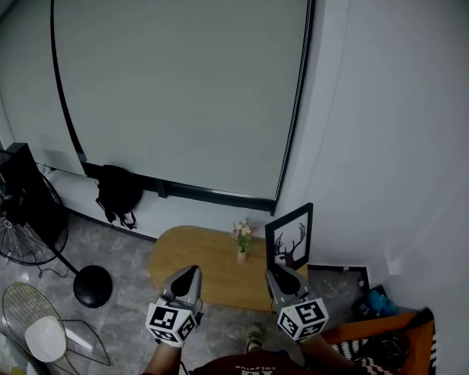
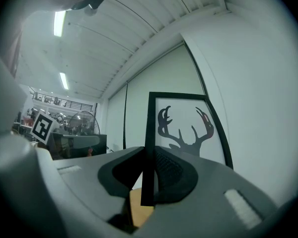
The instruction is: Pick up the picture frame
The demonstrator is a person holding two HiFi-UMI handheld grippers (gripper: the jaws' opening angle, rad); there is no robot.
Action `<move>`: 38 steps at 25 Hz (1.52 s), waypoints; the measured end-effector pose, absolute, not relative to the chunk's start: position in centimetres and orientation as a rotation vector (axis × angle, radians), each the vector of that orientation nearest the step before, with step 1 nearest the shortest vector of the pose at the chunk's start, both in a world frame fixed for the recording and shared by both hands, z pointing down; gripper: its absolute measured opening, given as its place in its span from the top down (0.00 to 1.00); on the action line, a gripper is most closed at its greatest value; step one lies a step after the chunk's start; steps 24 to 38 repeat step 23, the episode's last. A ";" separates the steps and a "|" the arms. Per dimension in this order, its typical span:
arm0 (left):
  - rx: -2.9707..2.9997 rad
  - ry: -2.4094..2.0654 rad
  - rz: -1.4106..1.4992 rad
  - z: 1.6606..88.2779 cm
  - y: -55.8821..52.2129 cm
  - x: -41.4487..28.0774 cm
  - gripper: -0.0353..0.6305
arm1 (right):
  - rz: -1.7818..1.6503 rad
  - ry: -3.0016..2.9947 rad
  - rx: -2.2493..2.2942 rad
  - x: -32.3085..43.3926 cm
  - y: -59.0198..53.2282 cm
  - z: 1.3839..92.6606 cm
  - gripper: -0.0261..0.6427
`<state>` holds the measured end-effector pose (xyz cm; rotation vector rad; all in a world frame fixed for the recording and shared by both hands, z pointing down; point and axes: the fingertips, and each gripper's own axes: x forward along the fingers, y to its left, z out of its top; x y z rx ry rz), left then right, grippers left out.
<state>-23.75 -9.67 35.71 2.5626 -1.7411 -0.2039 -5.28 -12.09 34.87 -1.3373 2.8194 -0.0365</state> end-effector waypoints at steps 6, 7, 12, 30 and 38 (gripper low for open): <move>2.567 -1.746 -0.222 35.3 -8.6 -24.0 0.95 | -0.017 2.822 -1.344 -5.4 -11.5 34.5 0.87; 2.569 -1.747 -0.226 35.2 -8.5 -24.0 0.95 | -0.014 2.821 -1.343 -5.5 -11.4 34.3 0.87; 2.574 -1.745 -0.237 35.1 -8.0 -23.9 0.95 | -0.003 2.816 -1.330 -5.8 -11.0 33.8 0.87; 2.569 -1.736 -0.233 35.7 -7.5 -23.5 0.95 | 0.012 2.834 -1.309 -6.1 -10.4 34.0 0.87; 2.569 -1.736 -0.233 35.7 -7.5 -23.5 0.95 | 0.012 2.834 -1.309 -6.1 -10.4 34.0 0.87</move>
